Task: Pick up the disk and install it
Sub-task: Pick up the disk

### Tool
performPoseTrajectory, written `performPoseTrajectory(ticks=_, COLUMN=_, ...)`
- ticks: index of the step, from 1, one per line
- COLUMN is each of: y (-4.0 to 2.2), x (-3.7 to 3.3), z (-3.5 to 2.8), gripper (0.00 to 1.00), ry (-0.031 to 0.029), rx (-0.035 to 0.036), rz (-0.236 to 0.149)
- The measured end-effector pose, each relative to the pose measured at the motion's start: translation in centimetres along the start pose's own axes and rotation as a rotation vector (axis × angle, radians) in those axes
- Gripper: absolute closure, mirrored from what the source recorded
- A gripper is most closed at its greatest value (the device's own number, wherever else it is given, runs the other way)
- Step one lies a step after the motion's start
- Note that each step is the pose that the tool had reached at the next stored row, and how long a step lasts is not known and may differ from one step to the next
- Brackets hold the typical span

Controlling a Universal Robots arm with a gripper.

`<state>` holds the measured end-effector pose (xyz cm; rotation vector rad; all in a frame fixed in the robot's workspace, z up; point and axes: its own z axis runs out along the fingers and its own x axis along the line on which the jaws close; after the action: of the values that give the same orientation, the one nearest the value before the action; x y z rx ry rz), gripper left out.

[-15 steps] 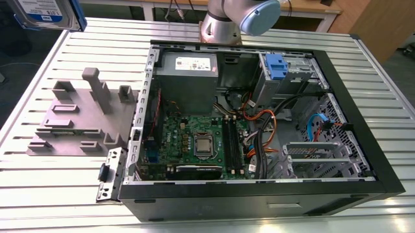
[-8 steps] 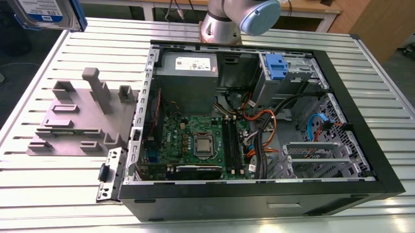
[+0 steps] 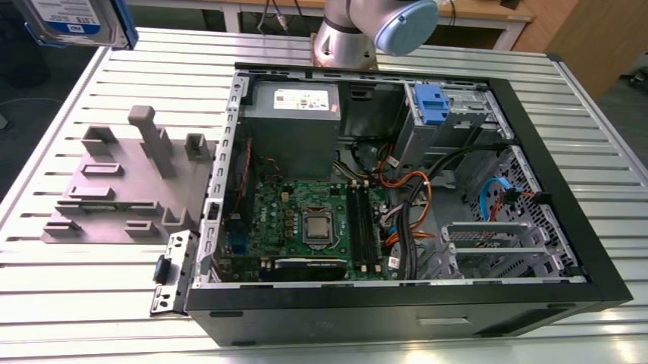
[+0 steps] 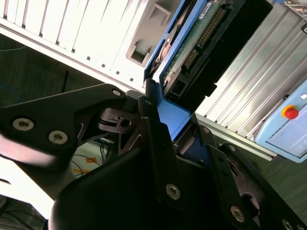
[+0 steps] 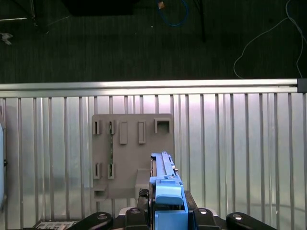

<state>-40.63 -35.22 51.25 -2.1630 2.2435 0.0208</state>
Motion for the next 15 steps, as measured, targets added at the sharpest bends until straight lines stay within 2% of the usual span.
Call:
performPoseTrajectory(ticks=8, y=-0.16, x=0.00, z=0.00, gripper=0.64, ry=0.0000, rx=0.0000, rz=0.000)
performPoseTrajectory(ticks=15, y=-0.58, x=-0.01, z=0.00, gripper=0.64, ry=0.0000, rx=0.0000, rz=0.000)
